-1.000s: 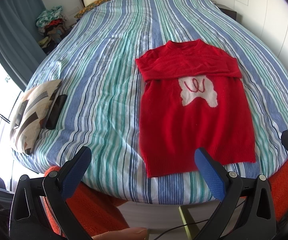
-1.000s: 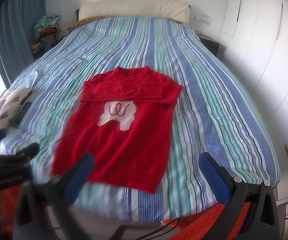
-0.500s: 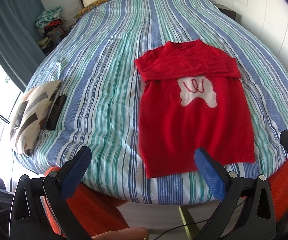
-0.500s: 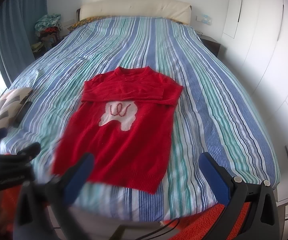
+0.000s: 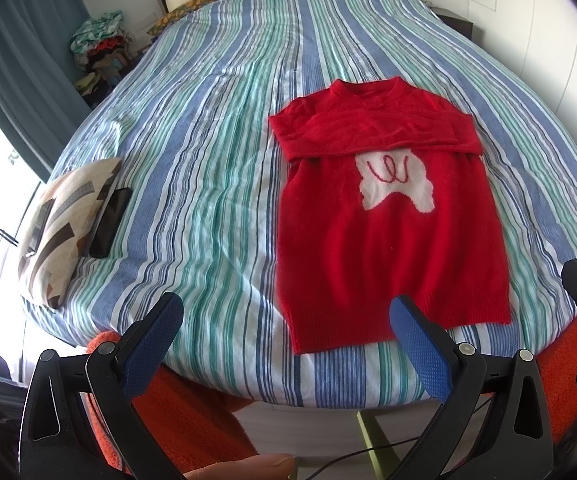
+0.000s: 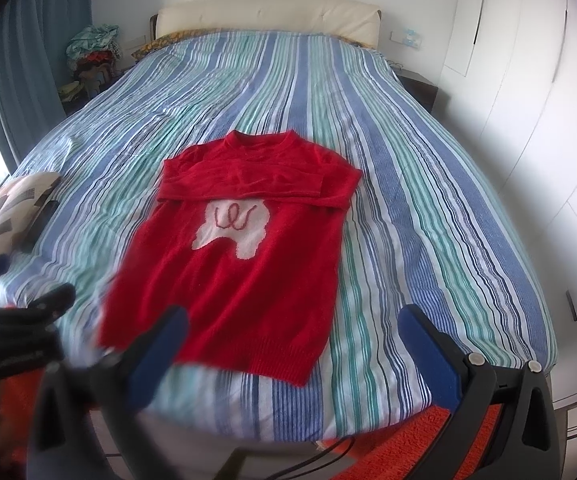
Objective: Fold small clothes
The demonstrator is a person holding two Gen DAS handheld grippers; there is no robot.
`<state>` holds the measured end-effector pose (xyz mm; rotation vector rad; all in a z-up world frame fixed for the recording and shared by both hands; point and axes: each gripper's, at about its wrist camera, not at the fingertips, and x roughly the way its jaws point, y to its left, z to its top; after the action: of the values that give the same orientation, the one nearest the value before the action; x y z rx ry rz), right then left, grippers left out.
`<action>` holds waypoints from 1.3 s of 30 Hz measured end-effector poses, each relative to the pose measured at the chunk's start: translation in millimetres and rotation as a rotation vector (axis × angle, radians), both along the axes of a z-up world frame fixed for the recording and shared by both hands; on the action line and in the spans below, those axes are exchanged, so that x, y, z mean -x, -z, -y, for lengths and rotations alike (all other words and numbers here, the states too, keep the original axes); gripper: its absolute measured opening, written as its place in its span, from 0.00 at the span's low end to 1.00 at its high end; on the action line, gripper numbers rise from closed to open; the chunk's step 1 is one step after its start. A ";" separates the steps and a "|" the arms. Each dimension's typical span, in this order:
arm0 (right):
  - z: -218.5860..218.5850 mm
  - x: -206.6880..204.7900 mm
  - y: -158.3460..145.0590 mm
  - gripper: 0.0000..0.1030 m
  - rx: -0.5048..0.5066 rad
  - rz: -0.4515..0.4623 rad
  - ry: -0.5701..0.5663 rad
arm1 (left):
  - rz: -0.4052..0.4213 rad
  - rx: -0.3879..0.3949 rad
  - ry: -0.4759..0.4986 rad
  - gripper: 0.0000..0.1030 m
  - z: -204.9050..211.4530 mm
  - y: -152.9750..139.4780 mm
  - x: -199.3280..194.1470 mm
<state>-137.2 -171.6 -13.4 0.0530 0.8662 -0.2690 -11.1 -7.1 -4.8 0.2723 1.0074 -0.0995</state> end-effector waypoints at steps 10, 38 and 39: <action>5.6 -2.2 4.0 1.00 0.041 -0.032 0.021 | -0.009 0.012 0.006 1.00 -1.7 2.4 1.2; 11.5 -6.5 18.5 1.00 0.174 -0.126 0.086 | -0.071 0.031 0.013 1.00 4.0 20.8 -2.6; 11.3 -6.6 18.5 1.00 0.174 -0.125 0.086 | -0.075 0.030 0.014 1.00 4.2 22.0 -2.4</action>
<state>-130.6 -183.0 -31.9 -0.0895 0.9632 -0.4304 -8.6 -11.3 -26.7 0.2500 1.0776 -0.1385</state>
